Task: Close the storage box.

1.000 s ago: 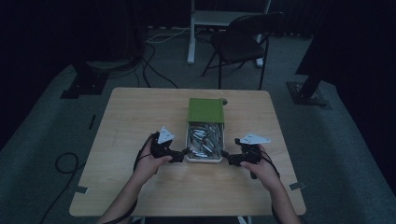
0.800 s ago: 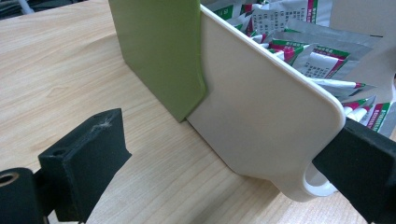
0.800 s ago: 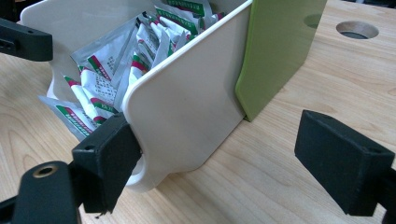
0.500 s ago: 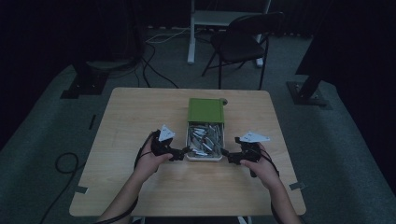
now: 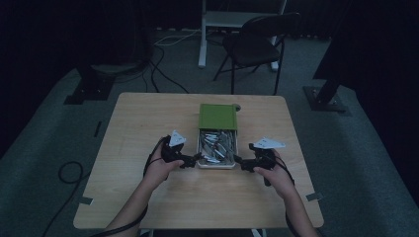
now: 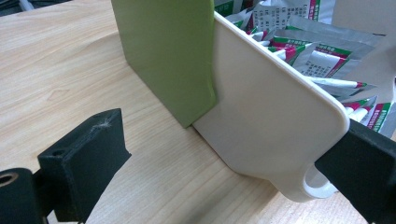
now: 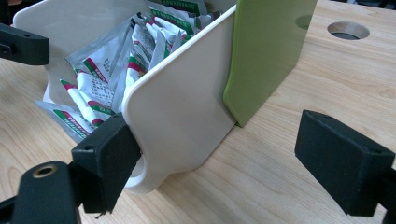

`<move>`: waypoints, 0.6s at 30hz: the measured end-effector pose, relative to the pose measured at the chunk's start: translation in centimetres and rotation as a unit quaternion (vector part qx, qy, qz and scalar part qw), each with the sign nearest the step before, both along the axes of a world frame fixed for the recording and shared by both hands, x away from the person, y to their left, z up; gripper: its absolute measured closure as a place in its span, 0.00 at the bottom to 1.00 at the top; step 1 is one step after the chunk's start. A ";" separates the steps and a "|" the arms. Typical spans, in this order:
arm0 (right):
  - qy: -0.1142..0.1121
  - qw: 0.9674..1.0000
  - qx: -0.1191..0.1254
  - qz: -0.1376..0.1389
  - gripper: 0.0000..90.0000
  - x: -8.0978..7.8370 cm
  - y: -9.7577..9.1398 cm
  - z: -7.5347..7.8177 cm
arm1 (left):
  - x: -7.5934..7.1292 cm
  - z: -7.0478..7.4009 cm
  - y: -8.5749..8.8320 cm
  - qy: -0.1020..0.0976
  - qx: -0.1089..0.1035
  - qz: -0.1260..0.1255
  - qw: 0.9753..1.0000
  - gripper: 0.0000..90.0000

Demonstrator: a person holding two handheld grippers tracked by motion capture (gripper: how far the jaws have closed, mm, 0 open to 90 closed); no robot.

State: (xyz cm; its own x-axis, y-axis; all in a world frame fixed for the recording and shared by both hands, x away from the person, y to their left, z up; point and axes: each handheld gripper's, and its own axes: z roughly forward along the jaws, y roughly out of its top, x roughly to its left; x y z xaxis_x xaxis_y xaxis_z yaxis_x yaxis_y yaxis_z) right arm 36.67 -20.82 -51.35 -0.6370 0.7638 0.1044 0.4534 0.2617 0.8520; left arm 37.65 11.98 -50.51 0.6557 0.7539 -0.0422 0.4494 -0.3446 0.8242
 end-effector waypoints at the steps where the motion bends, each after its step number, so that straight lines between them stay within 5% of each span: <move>1: 0.000 1.000 0.000 0.000 0.16 0.1 0.0 0.0 | 0.2 0.1 0.0 0.000 0.003 0.001 1.000 0.05; 18: -0.005 1.000 0.000 -0.019 0.16 1.1 0.3 0.4 | 1.4 0.6 -0.3 -0.008 0.013 0.016 1.000 0.05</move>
State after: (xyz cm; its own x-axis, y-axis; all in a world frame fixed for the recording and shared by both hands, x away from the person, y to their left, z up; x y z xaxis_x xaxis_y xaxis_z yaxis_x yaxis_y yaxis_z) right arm 37.75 -20.57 -50.92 -0.6089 0.7871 0.0982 0.4539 0.2442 0.8570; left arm 39.05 11.66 -49.90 0.6324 0.7745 -0.0127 0.4469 -0.3514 0.8227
